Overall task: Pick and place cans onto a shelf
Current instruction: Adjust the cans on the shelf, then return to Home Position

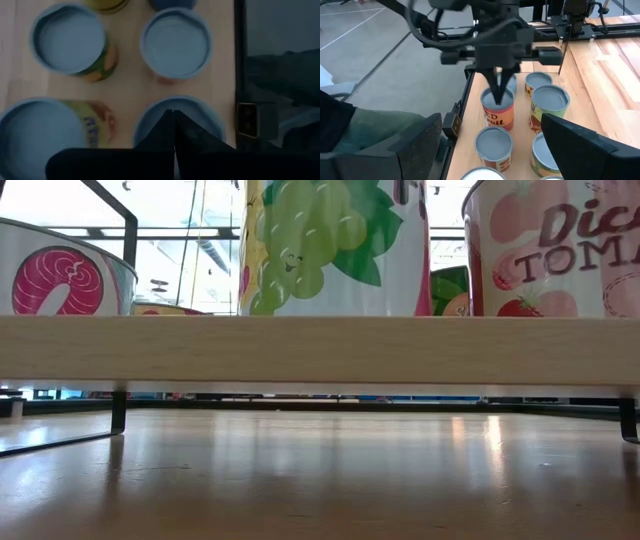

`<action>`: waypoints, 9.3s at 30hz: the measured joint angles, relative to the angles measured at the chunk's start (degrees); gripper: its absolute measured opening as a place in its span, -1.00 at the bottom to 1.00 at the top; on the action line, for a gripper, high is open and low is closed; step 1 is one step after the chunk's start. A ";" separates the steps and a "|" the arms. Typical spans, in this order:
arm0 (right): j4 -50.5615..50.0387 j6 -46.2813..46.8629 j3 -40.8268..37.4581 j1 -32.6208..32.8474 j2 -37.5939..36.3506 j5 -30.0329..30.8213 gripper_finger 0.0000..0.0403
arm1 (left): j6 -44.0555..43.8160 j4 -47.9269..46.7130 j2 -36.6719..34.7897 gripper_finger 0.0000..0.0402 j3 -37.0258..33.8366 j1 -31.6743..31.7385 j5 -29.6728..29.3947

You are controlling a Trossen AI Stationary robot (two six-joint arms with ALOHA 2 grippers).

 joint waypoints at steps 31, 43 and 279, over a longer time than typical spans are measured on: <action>-1.29 0.04 0.00 0.11 0.00 0.02 0.73 | -0.54 -4.80 0.37 -0.99 0.05 -0.25 4.34; -1.31 0.00 0.00 0.11 0.00 0.00 0.73 | 1.96 -6.05 0.26 -0.99 1.97 0.08 6.40; 18.91 -31.41 -59.19 -49.28 -68.72 -27.21 -0.89 | 33.94 61.14 -122.64 -0.94 -120.96 25.67 1.09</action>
